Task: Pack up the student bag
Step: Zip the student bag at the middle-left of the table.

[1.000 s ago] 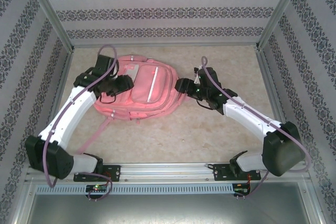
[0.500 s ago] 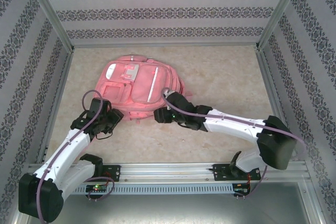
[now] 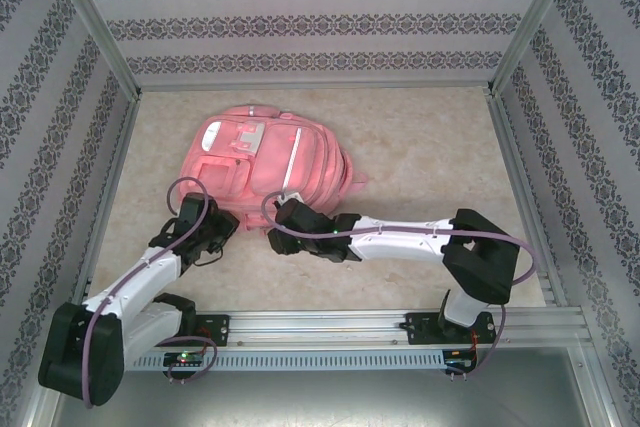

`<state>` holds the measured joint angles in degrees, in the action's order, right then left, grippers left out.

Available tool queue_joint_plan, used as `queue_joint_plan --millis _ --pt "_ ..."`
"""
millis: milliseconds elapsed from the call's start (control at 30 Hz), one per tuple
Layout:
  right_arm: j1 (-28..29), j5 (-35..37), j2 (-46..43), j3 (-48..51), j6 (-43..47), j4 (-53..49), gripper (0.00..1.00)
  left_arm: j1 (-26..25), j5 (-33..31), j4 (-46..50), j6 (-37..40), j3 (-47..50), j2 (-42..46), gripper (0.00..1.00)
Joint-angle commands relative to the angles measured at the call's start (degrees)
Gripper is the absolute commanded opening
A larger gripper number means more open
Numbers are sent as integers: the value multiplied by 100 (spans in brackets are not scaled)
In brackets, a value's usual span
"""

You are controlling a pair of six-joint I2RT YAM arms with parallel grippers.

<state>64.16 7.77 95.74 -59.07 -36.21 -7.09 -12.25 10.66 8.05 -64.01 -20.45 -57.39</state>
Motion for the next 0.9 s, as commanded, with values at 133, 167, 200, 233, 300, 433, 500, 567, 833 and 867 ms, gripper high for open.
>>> queue_joint_plan --millis 133,167,200,233,300,433,500,567,833,867 --pt "38 230 367 -353 -105 -57 47 53 -77 -1106 -10 209 -698 12" --pt "55 252 436 -426 -106 -94 45 52 -34 -1213 -15 208 -818 10" --pt "77 276 507 -478 -106 -124 45 53 29 -1287 -19 203 -921 10" --pt "102 315 576 -544 -102 -165 44 48 63 -1332 -53 194 -1006 10" --pt "131 412 739 -692 -203 -306 40 49 95 -1367 -48 182 -1096 9" --pt "182 418 1094 -999 -393 -481 34 48 65 -1311 -4 197 -1026 9" --pt "219 432 1266 -1174 -459 -583 34 50 53 -1263 3 217 -950 9" --pt "267 546 1492 -1432 -580 -852 34 50 52 -1206 26 239 -873 9" --pt "380 1001 2180 -2151 -714 -1548 34 50 92 -1093 48 307 -687 8" --pt "378 1087 2276 -2272 -755 -1705 34 51 90 -1070 57 313 -663 8"
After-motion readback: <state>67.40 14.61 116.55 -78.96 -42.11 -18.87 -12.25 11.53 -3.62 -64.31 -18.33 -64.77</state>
